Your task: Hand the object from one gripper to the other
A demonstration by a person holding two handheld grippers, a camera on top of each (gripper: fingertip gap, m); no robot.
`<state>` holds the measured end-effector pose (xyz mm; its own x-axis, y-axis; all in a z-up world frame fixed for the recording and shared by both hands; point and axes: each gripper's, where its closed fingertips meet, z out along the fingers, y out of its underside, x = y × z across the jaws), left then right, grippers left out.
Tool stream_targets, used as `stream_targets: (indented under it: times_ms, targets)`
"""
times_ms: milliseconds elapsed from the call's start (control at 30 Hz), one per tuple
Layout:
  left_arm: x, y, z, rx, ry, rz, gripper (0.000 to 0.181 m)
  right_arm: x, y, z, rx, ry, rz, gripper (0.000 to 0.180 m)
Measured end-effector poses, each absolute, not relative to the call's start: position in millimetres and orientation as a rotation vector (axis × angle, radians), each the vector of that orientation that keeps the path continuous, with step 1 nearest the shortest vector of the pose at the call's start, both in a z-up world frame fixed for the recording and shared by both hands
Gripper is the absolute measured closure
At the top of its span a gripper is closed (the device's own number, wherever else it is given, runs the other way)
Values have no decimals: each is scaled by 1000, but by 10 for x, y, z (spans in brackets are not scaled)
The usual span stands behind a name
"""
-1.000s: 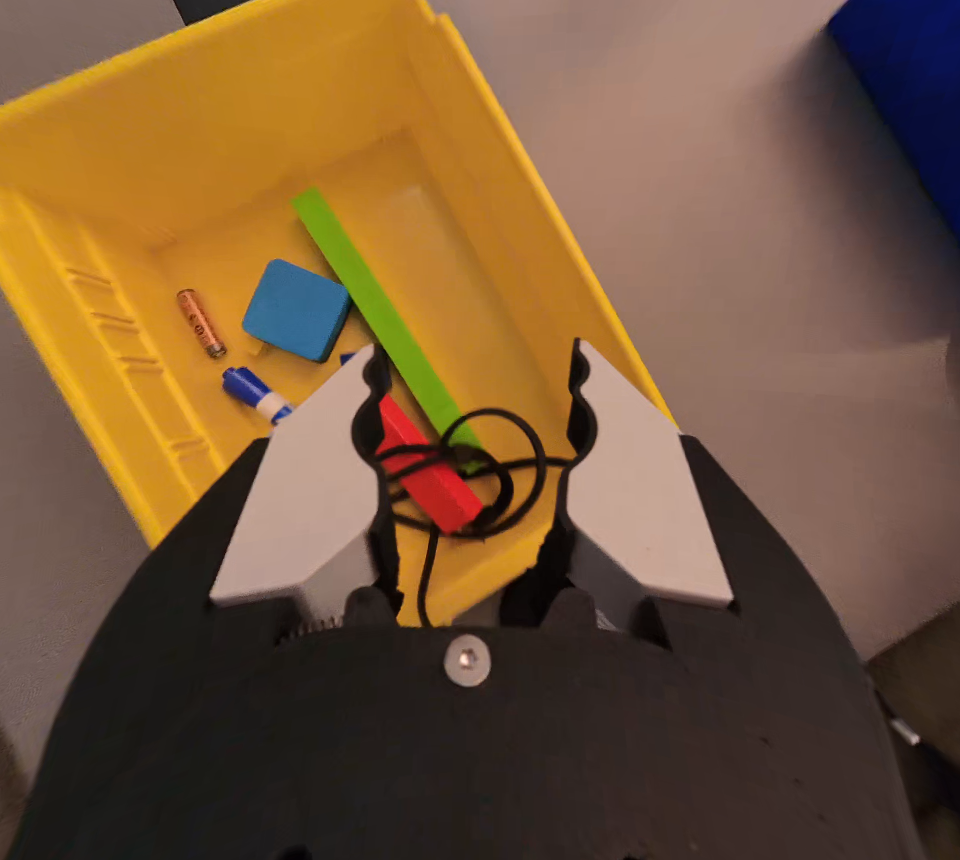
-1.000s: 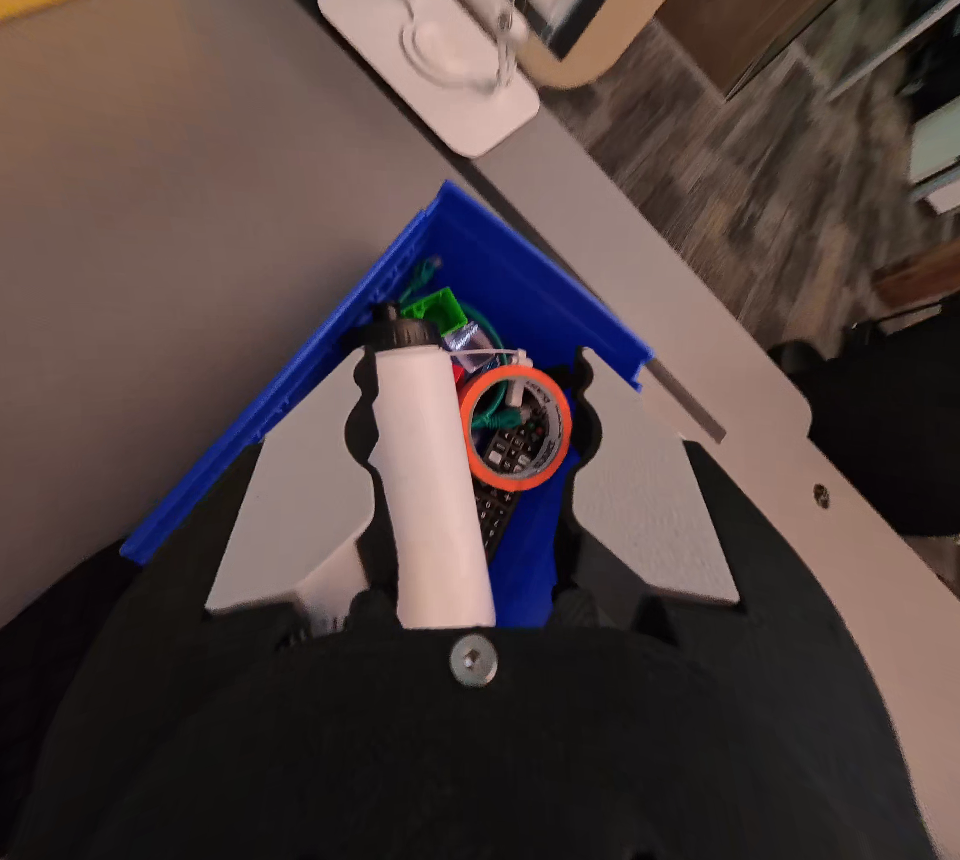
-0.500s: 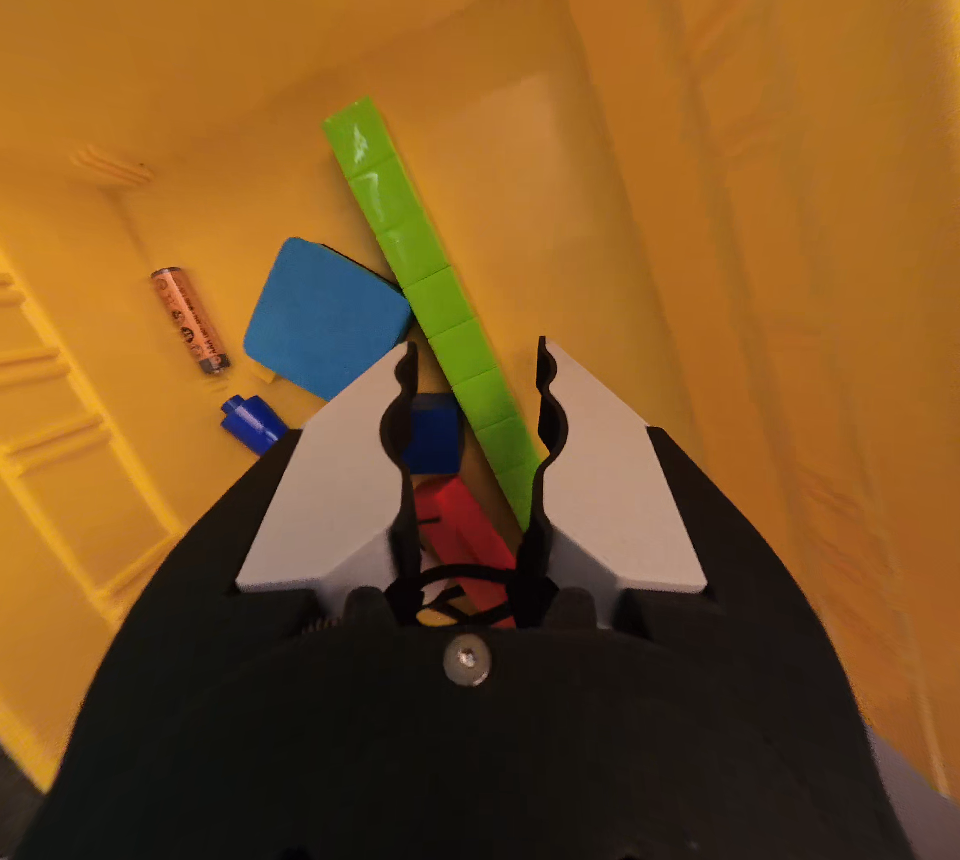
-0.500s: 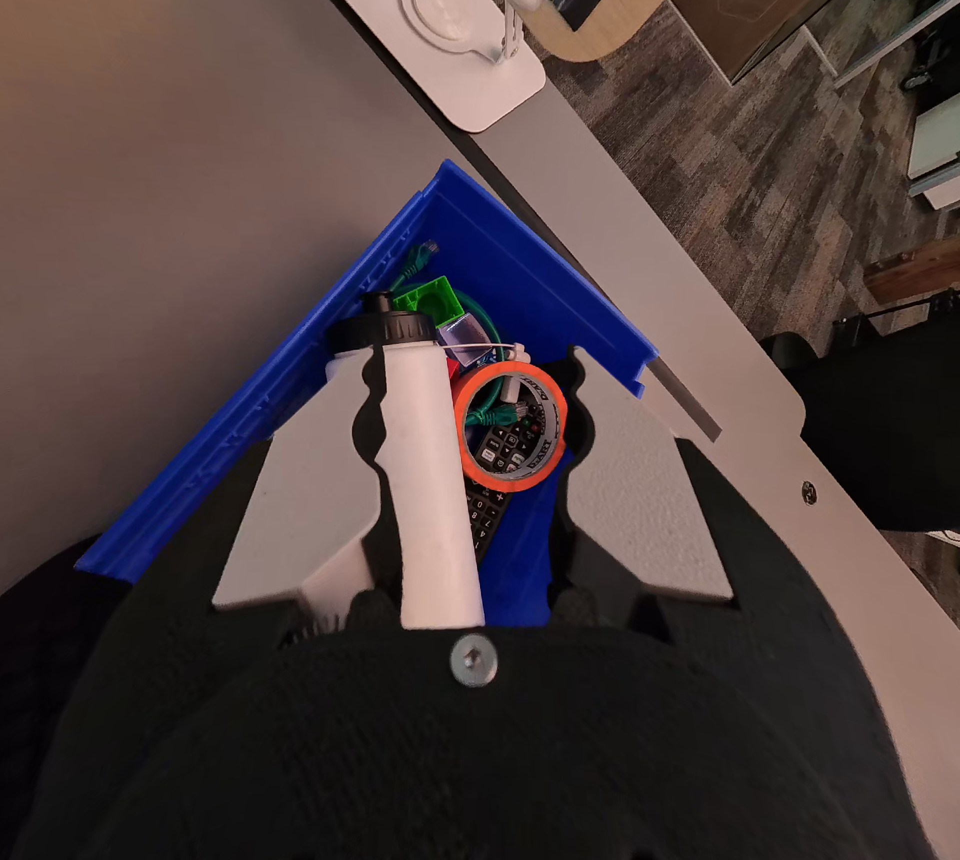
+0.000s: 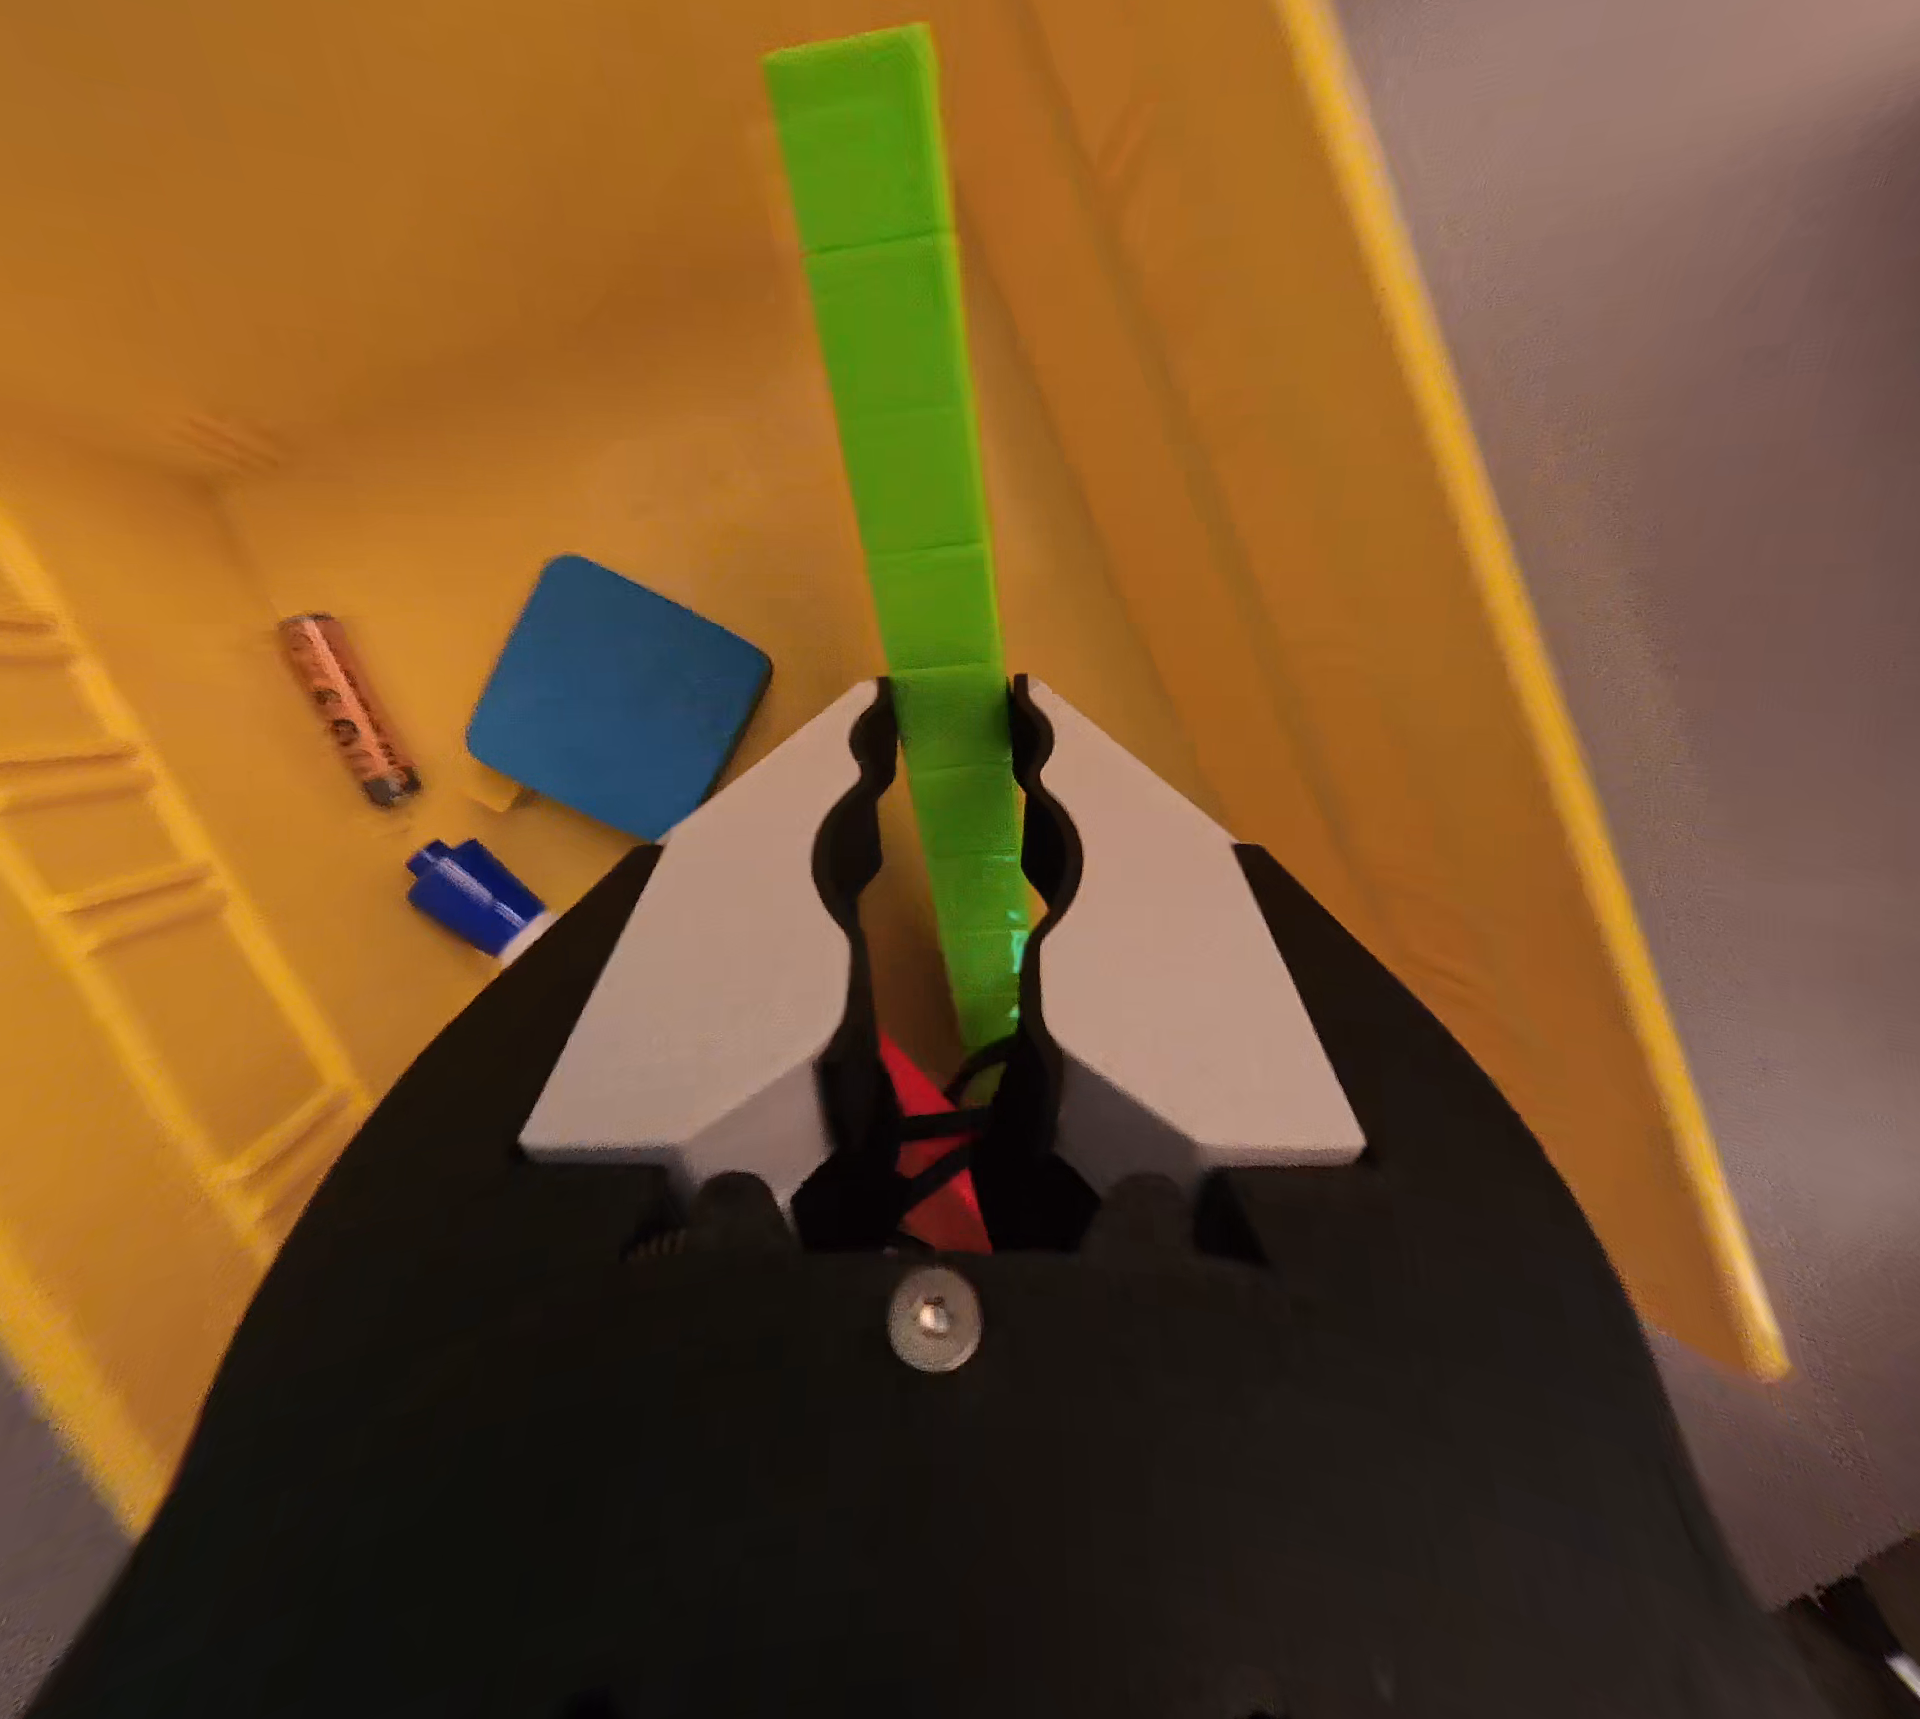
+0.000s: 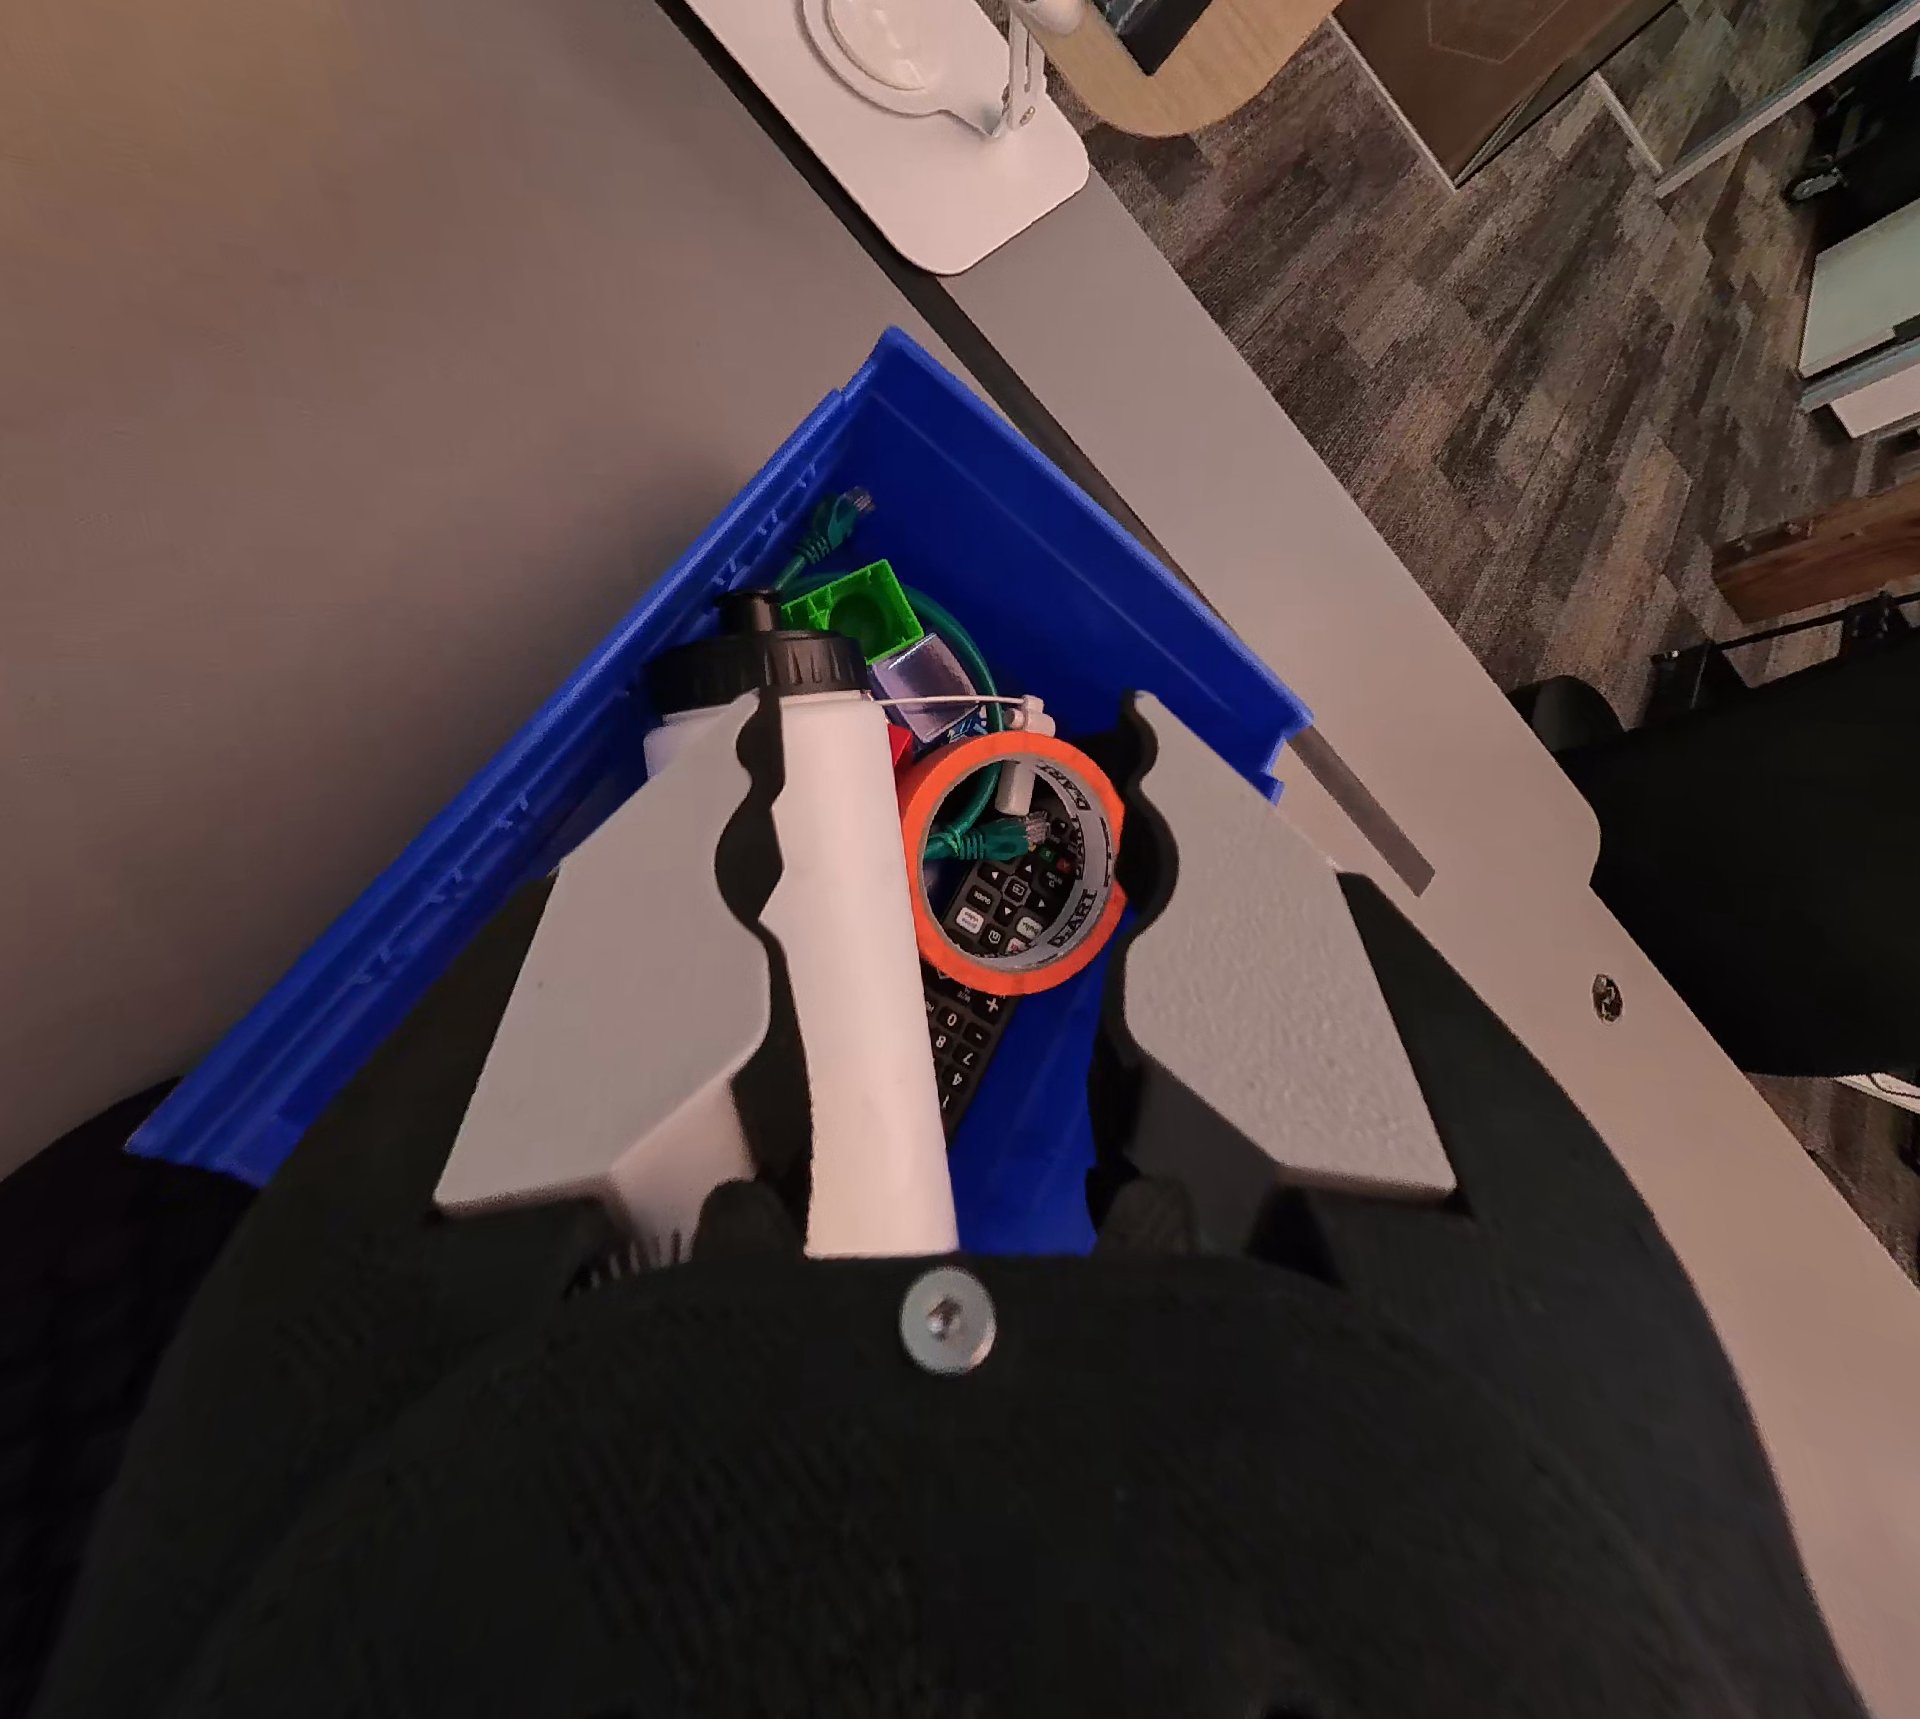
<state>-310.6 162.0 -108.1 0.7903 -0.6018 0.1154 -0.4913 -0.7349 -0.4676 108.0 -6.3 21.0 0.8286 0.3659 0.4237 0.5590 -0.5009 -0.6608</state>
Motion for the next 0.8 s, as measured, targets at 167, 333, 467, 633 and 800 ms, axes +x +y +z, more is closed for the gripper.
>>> stream_targets:
  times_ms: [167, 333, 467, 633, 800]
  targets:
    - [-3007, 1601, -300, -2258, 792, -493, 162, 1034, -7, 320, -2086, -670, -294, 117]
    - [-2869, 1445, 430, -1928, 804, -567, 162, 867, 49, 535, -1950, -687, -263, 119]
    - [-2531, 952, 872, -1740, 921, -860, 162, 288, 48, 854, -1717, -763, -32, 118]
    - [-2078, 32, 1327, -1475, 1166, -1279, 162, -922, -320, 1202, -1462, -875, 714, 109]
    - [-1769, -442, 1340, -1388, 1339, -1287, 162, -1632, -463, 1250, -1384, -877, 1127, 103]
